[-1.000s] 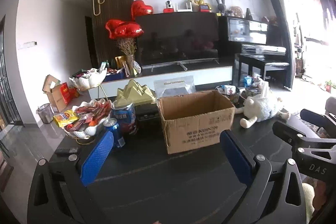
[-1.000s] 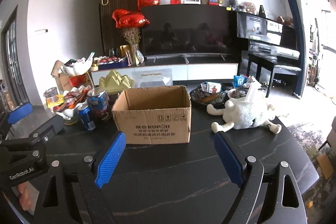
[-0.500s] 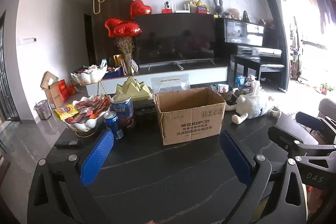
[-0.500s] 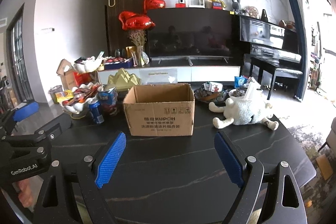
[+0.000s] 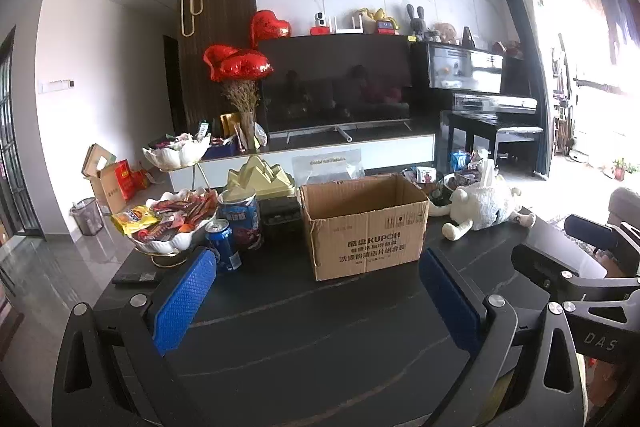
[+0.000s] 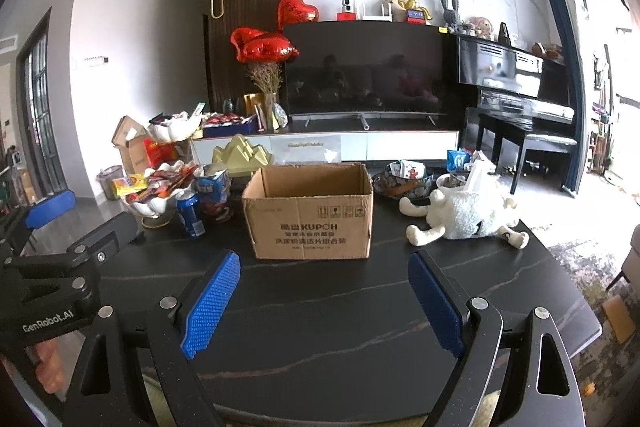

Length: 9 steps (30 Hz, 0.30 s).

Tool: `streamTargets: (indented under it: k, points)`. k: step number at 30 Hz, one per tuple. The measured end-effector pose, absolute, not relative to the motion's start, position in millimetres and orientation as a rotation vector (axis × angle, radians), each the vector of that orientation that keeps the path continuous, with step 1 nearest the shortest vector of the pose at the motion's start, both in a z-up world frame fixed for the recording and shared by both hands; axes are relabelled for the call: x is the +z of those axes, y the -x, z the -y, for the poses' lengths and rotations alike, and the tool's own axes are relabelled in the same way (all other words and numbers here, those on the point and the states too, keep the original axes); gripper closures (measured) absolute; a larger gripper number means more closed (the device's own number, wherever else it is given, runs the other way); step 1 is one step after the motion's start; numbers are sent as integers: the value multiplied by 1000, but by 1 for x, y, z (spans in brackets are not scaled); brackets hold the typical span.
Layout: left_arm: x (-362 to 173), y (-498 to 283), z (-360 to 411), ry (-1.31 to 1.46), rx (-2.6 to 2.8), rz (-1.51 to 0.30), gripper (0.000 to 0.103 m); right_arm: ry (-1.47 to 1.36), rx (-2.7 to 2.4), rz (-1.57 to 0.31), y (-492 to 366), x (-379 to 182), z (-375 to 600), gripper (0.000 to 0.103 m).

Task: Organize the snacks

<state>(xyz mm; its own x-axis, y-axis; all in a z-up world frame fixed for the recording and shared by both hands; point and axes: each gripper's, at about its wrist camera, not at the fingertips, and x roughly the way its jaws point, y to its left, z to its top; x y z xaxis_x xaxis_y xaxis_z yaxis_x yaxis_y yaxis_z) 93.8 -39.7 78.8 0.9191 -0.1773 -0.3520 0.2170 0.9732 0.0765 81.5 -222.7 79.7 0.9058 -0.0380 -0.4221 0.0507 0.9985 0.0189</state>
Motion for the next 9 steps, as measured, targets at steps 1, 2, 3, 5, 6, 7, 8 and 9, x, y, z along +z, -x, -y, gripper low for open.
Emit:
streamTargets:
  k: [1,2,3,5,6,7,8,9]
  points:
    - [79,-94,39,-115,-204,-351,0,-29,-44,-436,-82,80,222,16]
    - [79,-94,39,-115,-206,-354,0,-30,-43,-437,-83,80,223,16]
    - [79,-94,39,-111,-207,-355,0,-30,-42,-437,-82,80,222,16]
    - [79,-94,38,-110,-208,-358,0,-27,-44,-441,-83,80,222,16]
    - [79,-94,38,-112,-208,-359,0,-27,-43,-440,-82,80,222,16]
    - [79,-95,38,-110,-207,-359,0,-28,-43,-439,-82,80,222,16]
    - [79,-95,37,-108,-207,-362,0,-28,-42,-442,-83,80,222,16]
    - [79,-96,37,-105,-208,-364,0,-28,-42,-444,-83,79,222,16]
